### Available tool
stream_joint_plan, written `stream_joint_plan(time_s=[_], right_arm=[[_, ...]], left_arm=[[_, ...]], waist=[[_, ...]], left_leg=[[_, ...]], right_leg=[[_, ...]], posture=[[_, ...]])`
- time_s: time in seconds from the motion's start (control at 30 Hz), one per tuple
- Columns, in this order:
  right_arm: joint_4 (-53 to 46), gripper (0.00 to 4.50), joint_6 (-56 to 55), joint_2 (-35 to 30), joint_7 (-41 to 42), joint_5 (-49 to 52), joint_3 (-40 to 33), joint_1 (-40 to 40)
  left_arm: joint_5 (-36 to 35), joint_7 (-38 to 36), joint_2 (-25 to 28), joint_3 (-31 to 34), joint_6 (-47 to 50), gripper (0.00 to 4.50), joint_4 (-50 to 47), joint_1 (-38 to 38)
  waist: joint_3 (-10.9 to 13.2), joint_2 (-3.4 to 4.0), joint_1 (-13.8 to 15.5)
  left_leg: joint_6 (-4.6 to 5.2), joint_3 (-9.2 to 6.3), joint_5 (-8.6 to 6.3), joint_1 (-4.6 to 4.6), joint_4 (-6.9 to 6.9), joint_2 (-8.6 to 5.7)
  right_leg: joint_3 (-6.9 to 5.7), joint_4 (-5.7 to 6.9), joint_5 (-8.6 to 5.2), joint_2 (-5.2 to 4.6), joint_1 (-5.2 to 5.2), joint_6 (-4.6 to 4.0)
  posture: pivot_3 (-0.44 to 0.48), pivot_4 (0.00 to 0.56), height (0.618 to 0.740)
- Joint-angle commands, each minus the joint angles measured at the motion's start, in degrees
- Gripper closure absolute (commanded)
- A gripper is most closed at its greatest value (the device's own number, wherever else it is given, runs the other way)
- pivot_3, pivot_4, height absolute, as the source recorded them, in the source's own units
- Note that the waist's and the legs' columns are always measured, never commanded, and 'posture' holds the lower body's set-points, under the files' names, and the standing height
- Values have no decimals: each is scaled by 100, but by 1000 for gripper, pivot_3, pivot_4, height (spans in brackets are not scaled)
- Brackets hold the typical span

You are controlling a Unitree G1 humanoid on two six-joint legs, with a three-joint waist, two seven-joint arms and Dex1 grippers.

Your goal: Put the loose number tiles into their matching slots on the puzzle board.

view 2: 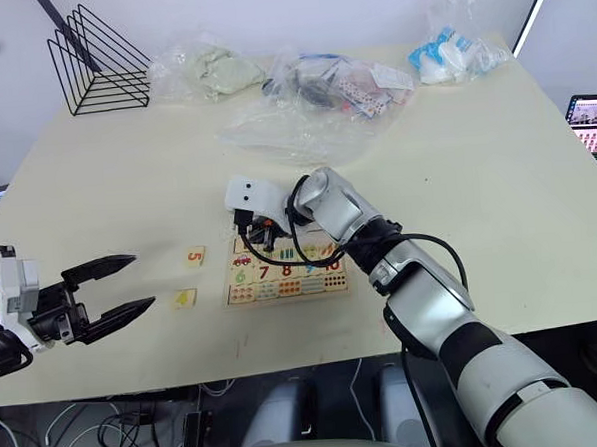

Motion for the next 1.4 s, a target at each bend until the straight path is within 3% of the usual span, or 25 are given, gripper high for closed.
stream_joint_plan(time_s=[0.03, 1.4], right_arm=[[-212, 4433, -168, 10, 67, 26, -77, -56], [-24, 4433, -236, 47, 82, -393, 84, 65]], left_arm=[[-19, -24, 15, 109, -45, 0, -21, -29], [-4, 16, -49, 117, -52, 0, -115, 25]], waist=[[0, 0, -2], [0, -1, 0]], left_leg=[[0, 0, 0, 0, 0, 0], [-1, 0, 0, 0, 0, 0]], right_leg=[[0, 0, 0, 0, 0, 0], [0, 0, 0, 1, 0, 0]], posture=[[0, 150, 740], [0, 150, 740]])
